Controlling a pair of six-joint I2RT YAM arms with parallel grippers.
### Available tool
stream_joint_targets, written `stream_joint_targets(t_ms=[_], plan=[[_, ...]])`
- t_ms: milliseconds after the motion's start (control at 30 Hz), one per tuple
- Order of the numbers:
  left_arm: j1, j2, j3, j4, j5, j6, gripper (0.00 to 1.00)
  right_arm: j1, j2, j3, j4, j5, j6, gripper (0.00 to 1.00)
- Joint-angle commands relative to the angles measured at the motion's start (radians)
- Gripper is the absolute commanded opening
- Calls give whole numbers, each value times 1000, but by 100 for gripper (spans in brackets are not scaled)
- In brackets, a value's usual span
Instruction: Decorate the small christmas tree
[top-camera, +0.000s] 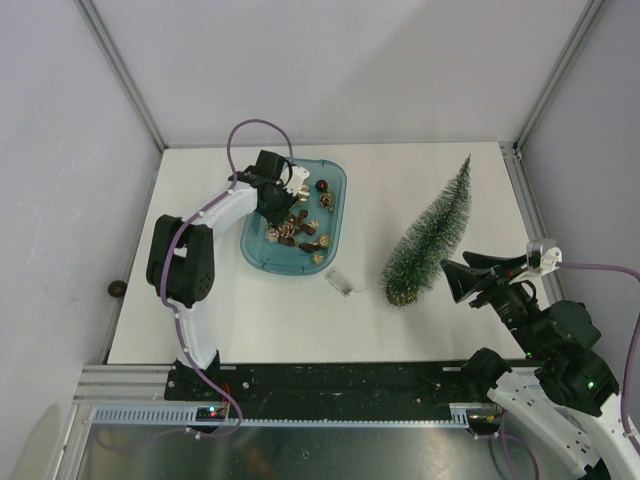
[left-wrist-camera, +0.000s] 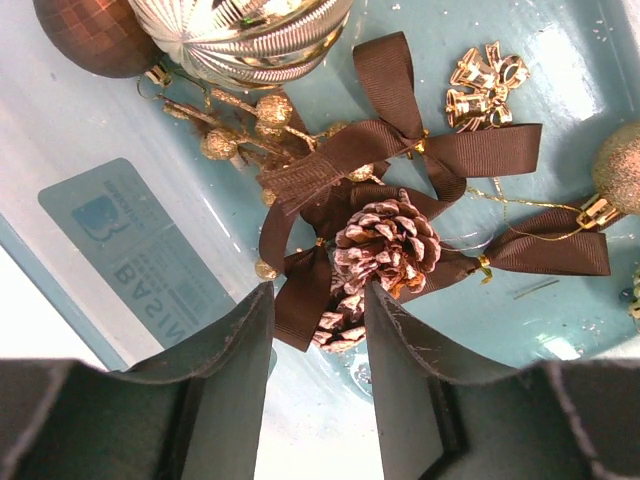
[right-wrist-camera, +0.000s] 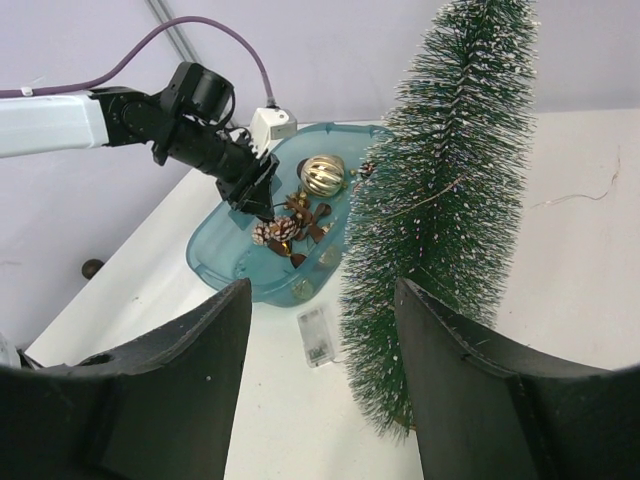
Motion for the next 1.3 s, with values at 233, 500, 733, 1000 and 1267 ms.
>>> stream_joint_targets(t_ms=[233, 500, 733, 1000, 1267], plan=[[-1, 9, -13, 50, -35, 32, 25, -7, -6, 70, 24, -25, 6, 62], [-1, -54, -78, 50, -36, 85, 36, -13, -10, 82, 24, -33, 15, 61], [3, -45, -84, 50, -84, 83, 28, -27, -10, 91, 30, -59, 25, 60], [-16, -153, -36, 44, -77, 76, 1, -56, -12, 106, 19, -91, 31, 59], [-158, -330, 43, -5, -67, 70, 0, -90, -8, 109, 31, -128, 34, 59]])
